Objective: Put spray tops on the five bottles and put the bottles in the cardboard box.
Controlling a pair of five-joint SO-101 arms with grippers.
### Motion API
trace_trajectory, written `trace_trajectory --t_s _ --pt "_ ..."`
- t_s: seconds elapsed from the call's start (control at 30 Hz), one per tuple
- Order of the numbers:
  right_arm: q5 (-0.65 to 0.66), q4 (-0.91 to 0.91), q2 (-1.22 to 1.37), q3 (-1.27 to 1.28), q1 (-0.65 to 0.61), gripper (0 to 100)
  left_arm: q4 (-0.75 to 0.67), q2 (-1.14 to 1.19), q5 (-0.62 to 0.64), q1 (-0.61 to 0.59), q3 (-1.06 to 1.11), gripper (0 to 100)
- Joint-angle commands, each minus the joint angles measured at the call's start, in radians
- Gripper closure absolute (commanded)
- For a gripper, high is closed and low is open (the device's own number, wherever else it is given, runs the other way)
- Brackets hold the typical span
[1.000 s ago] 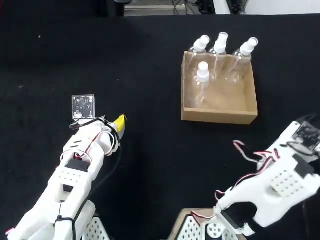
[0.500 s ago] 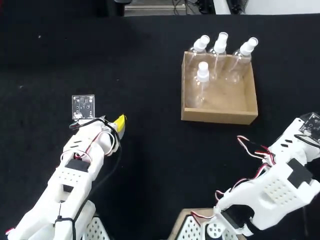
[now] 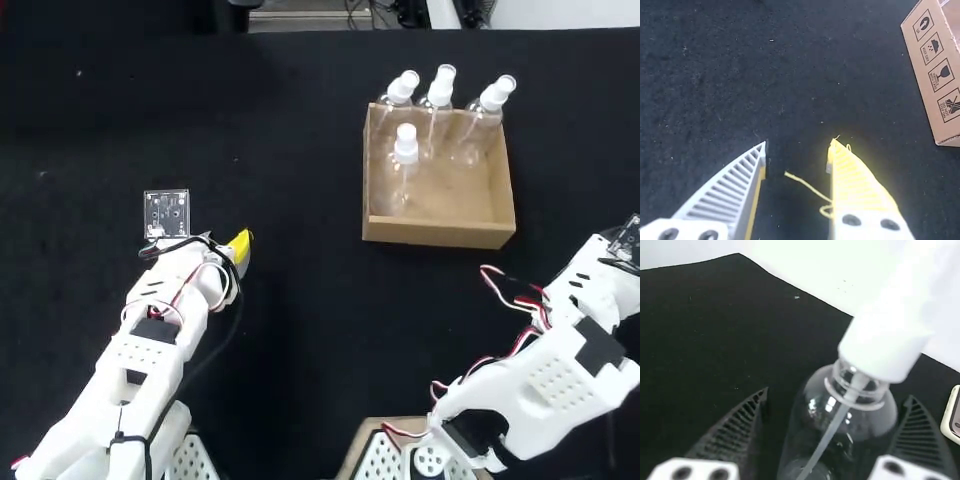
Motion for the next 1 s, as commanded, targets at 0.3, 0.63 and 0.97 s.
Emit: trace_trajectory --t_s 0.3,0.63,0.97 --pt "0.002 -0.132 -0.077 -0.027 0.048 94.6 -0.020 -0.020 -0.002 0.008 -0.008 80" --pt "0.002 -0.198 -0.068 0.033 0.043 84.8 -0.020 -0.020 -0.002 0.008 -0.008 80" --pt "0.002 -0.150 -0.068 0.079 0.041 70.7 -0.020 -0.020 -0.002 0.008 -0.008 80"
